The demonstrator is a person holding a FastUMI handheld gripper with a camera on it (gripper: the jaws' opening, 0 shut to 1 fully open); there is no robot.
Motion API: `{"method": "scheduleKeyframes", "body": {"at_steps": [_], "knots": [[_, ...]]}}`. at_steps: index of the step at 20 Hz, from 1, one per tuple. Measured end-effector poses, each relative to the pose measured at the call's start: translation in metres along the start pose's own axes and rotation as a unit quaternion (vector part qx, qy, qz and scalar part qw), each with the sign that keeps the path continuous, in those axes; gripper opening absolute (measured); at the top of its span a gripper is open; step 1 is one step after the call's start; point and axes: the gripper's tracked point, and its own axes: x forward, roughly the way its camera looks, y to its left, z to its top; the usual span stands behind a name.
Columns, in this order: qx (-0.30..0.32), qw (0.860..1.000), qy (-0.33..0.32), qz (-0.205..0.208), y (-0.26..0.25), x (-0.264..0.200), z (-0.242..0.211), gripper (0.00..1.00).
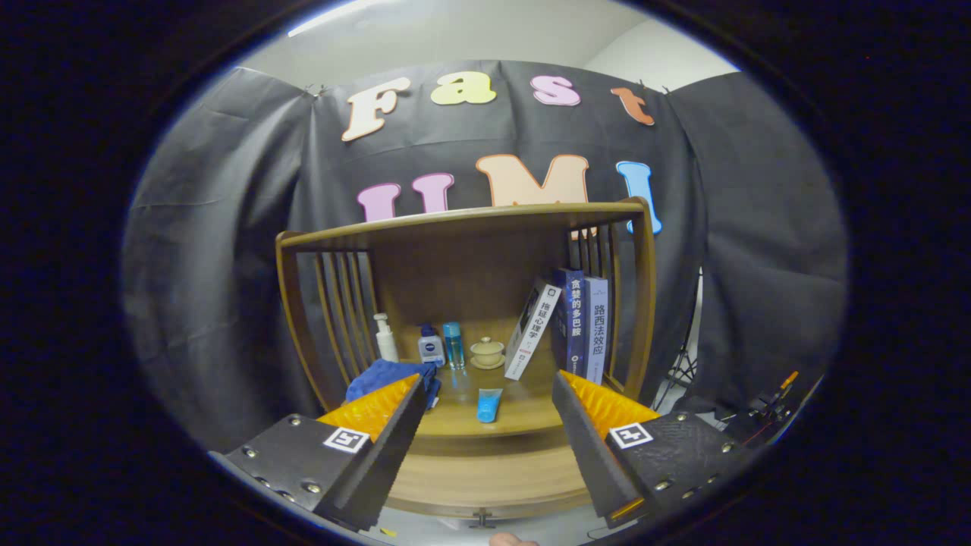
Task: Pull open the drawer, take out the items inside it, and place them on the countertop above the cabinet.
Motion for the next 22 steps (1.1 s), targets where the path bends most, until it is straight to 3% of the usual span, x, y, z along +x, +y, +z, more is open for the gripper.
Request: {"method": "scheduleKeyframes", "body": {"at_steps": [10,13,22], "knots": [[-0.049,0.998,-0.031,0.005,0.021,-0.076,-0.077,0.99],[-0.059,0.997,-0.056,-0.004,0.02,-0.083,-0.108,0.99],[-0.031,0.999,-0.007,-0.008,0.025,-0.082,-0.207,0.99]]}}
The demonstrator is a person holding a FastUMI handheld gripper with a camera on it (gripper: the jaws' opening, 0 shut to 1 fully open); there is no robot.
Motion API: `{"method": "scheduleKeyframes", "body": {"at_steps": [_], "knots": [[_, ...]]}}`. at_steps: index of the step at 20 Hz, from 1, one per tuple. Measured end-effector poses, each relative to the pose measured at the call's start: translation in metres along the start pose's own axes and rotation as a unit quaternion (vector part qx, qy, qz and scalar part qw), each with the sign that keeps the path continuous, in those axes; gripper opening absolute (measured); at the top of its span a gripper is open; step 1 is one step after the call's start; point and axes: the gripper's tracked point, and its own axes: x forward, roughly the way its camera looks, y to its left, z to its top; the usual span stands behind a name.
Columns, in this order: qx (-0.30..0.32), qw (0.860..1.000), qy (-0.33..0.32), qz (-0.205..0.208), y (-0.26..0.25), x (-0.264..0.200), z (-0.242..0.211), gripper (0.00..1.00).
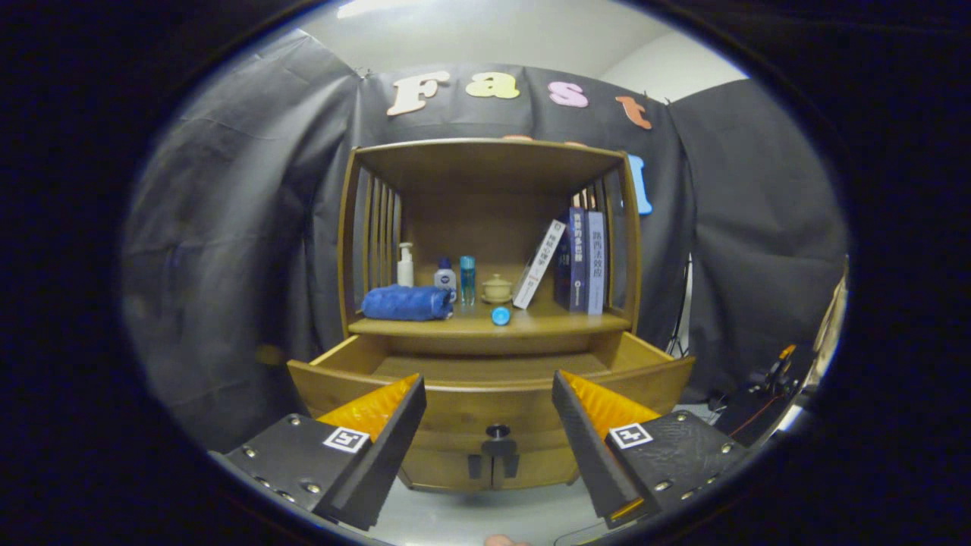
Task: Pull open the drawer, take out the items inside it, and place them on the countertop above the cabinet.
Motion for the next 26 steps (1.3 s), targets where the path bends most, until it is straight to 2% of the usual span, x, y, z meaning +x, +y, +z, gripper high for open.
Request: {"method": "scheduleKeyframes", "body": {"at_steps": [10,13,16,19,26], "knots": [[0.012,0.999,0.05,0.004,0.004,0.023,-0.073,0.99],[0.008,1.0,0.024,-0.014,-0.006,0.04,-0.069,0.99],[0.012,0.999,0.033,-0.023,-0.016,0.06,-0.085,0.99],[0.025,0.999,0.042,-0.01,-0.014,0.074,-0.099,0.99],[-0.007,1.0,0.029,0.006,-0.009,0.094,-0.106,1.0]]}}
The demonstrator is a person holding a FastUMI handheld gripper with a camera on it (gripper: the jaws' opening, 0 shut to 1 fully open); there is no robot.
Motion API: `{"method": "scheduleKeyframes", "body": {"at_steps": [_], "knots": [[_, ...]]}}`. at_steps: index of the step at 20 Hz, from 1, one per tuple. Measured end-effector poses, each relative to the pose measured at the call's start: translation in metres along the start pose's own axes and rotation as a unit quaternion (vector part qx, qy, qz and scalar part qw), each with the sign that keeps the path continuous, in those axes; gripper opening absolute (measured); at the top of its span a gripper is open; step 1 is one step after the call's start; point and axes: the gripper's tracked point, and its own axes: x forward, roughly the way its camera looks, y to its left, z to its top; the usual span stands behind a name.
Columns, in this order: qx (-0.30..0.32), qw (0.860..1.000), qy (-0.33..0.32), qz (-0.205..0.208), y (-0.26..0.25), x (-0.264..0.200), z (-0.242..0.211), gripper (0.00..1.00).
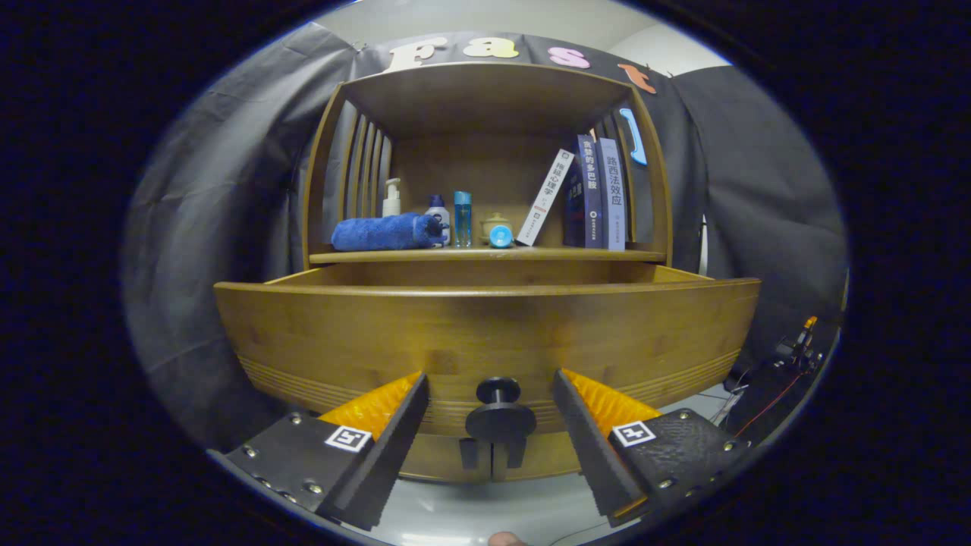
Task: Pull open the drawer, take out the items inside it, and place them on the countertop above the cabinet.
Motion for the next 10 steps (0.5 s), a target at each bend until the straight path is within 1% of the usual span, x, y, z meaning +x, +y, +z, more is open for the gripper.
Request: {"method": "scheduleKeyframes", "body": {"at_steps": [3,10], "knots": [[0.003,1.0,0.008,0.007,-0.001,0.01,0.001,0.99],[0.001,1.0,0.025,0.005,0.003,0.053,0.011,0.99]]}}
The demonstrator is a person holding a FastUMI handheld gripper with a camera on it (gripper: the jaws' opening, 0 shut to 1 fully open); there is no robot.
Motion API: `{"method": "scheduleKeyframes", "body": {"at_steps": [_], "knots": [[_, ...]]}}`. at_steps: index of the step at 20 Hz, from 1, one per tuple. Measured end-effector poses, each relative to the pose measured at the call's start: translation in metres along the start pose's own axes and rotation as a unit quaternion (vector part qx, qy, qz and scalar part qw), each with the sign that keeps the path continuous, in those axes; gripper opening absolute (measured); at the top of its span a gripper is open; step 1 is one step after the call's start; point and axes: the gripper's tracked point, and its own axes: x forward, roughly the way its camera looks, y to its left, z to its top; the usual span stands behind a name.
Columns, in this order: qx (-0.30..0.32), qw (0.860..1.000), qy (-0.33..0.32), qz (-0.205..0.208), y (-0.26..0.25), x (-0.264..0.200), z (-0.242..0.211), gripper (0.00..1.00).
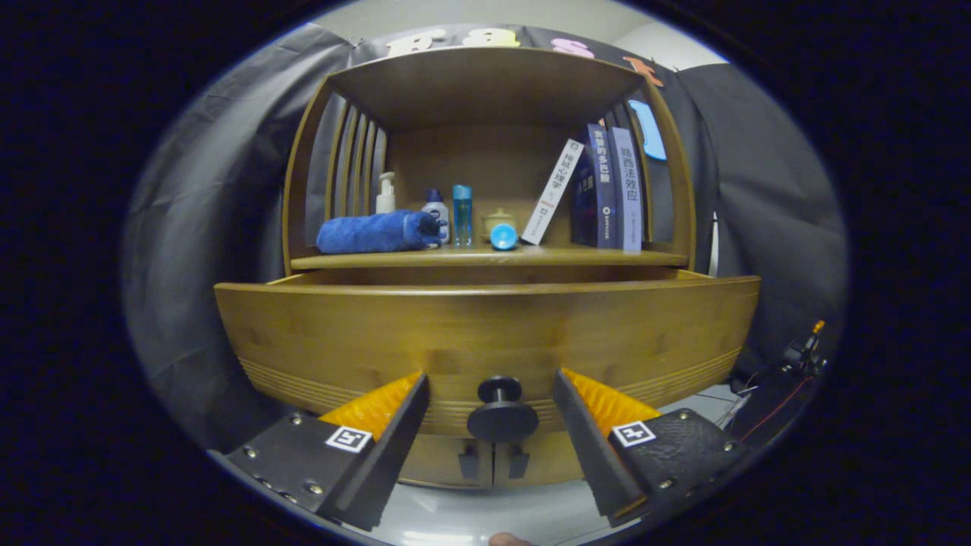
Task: Pull open the drawer, take out the items inside it, and place them on the countertop above the cabinet.
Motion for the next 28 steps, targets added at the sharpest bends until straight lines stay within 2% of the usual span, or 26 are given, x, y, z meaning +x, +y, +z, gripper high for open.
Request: {"method": "scheduleKeyframes", "body": {"at_steps": [18,28], "knots": [[-0.005,0.999,0.04,-0.007,0.008,0.076,0.009,0.99],[-0.002,0.999,0.042,-0.009,0.01,0.102,0.012,0.99]]}}
